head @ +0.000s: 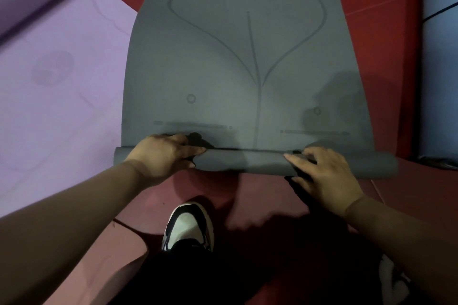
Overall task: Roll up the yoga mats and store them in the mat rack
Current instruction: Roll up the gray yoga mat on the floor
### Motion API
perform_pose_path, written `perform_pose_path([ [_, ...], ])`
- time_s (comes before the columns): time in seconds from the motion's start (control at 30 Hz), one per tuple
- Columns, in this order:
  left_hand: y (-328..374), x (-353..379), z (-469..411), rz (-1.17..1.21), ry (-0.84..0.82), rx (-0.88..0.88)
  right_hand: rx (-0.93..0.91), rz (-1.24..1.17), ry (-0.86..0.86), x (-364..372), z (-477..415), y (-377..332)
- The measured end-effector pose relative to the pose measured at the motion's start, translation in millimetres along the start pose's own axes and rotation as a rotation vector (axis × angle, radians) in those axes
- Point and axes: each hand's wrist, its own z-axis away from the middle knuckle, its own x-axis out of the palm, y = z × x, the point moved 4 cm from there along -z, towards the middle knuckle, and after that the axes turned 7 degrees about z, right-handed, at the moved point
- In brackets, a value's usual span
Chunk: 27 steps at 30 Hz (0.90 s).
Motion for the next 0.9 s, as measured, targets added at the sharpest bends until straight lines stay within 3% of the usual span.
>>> perform_pose_path([
  [0.27,31,15,23,-0.371,0.335,-0.036,0.003,-0.041,0.004,13,-5,9],
  [0.43,26,9,17,-0.335,0.251,-0.124,0.006,-0.022,-0.130,11,-18,15],
  [0.63,4,-4,11,-0.159,0.180,-0.053,-0.037,0.042,0.063,3,-4,4],
  [0.9,4,-9,7,-0.132,0.196,0.077,0.030,-0.009,0.005,7,-15,12],
])
